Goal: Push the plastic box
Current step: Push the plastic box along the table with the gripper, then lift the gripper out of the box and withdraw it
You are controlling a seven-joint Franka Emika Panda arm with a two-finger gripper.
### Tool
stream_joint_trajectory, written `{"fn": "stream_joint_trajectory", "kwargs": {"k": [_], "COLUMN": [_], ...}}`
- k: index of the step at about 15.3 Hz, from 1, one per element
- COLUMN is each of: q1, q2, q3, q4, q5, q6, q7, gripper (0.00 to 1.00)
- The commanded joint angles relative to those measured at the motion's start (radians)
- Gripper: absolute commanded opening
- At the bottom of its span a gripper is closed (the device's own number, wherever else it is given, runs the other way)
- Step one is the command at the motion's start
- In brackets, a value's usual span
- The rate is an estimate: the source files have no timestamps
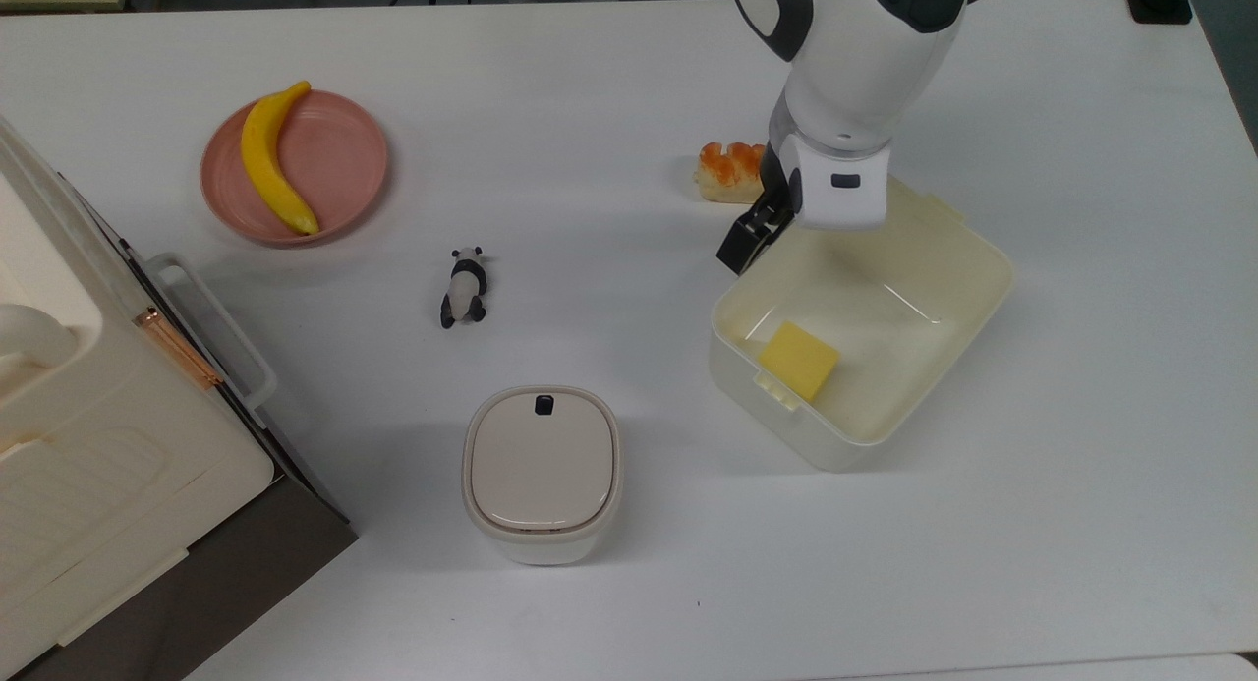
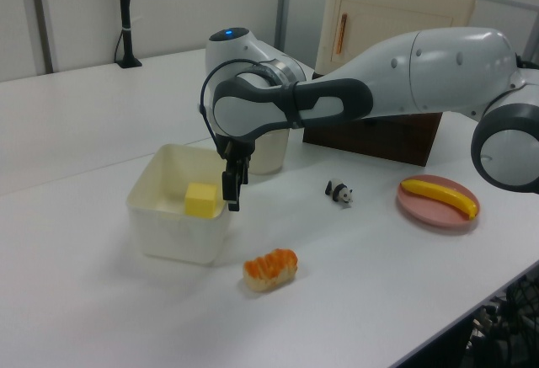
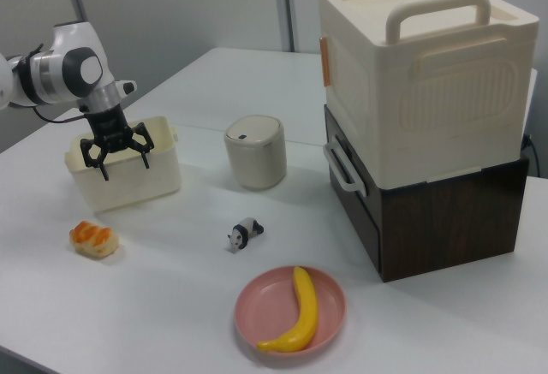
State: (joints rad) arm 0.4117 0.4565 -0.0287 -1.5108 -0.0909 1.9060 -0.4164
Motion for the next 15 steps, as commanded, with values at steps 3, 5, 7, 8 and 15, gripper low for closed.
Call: {"fn": "stream_joint_trajectory", "kwargs": {"k": [3, 5, 7, 8, 15], "q1": [-0.001, -0.008, -0.024, -0.034, -0.192], "q2": [0.050, 0.036, -0.019, -0.044, -0.208], "q3": [-0.007, -0.010, -0.011, -0.013, -0.013], "q4": [0.061, 0.061, 0.049, 0.037, 0.038], "q5": [-0.045, -0.049, -0.041, -0.040, -0.020], "q6": [0.054, 0.047, 0.036, 0.009, -0.248], "q7": [-0.024, -0.032, -0.028, -0.027, 0.054], "gripper": [1.00, 1.00, 1.00, 1.00, 1.00]}}
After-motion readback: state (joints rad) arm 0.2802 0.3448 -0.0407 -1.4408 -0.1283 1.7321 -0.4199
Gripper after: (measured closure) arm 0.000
